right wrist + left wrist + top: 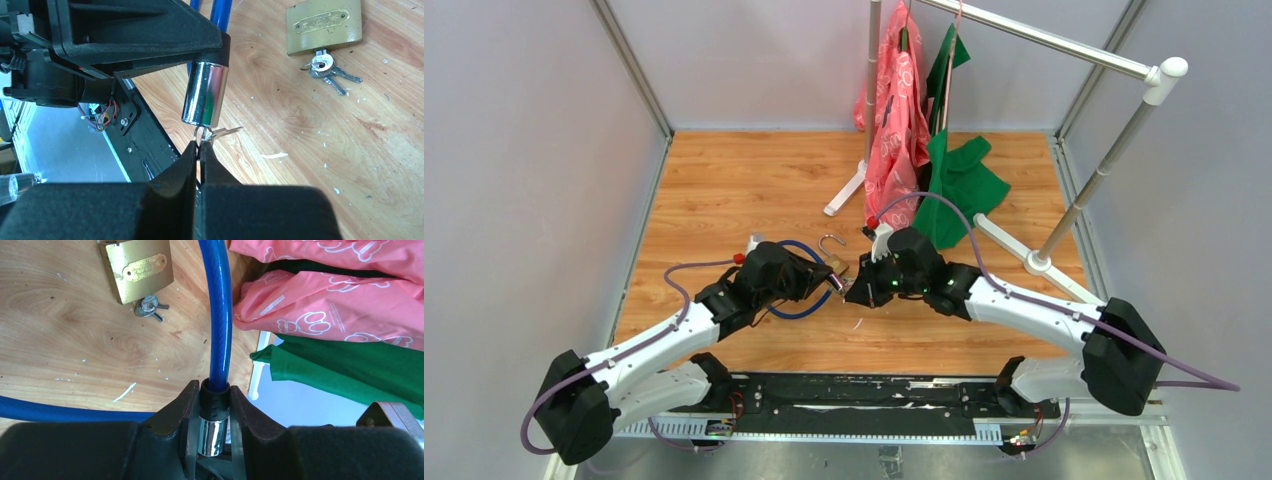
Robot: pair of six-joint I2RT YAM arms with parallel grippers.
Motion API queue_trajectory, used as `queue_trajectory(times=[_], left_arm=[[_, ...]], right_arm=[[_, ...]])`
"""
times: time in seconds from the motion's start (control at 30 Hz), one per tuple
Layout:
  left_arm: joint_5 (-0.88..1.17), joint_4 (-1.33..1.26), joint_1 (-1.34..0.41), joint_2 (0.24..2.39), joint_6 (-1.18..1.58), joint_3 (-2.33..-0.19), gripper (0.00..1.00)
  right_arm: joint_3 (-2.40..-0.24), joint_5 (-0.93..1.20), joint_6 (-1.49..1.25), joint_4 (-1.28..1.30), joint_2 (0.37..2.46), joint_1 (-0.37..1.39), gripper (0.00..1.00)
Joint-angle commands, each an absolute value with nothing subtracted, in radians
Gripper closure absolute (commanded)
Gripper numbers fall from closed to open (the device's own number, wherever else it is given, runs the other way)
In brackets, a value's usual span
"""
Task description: Unlock with the key
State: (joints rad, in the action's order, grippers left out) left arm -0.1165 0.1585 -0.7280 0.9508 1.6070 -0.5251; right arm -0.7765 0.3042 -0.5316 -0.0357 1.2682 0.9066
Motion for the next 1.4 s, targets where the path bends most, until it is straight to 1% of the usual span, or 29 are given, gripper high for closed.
queue_trajectory(times=[0.0,0.17,0.57,0.77,1.07,1.37], left_arm=[[-0.118,0.136,-0.732,0.941,1.603,-0.531,1.0],[-0.111,0.125,-0.732,0.927,1.603,-0.518,1.0],[-0.094,0.136,-0.732,0.857,1.61,-0.517,1.0],[-0.083,0.156,-0.732,0.811,1.6,-0.529,1.0],[-0.072,0.142,-0.732,0.777,1.594,-0.548,1.0],[-0.078,0.131,-0.732,0.732,1.581,-0.556,1.0]], right_arm=[[-0.806,0.292,-0.536,-0.025,1.292,0.898,1.0],[-0.777,0.29,-0.593,-0.062,1.279,0.897,1.0],[-0.724,0.306,-0.9,-0.262,1.317,0.893,1.0],[-0.703,0.338,-1.012,-0.351,1.297,0.856,1.0],[-0.659,0.448,-1.205,-0.582,1.314,0.796,1.0],[-0.647,0.466,-1.374,-0.742,1.316,0.782,1.0]])
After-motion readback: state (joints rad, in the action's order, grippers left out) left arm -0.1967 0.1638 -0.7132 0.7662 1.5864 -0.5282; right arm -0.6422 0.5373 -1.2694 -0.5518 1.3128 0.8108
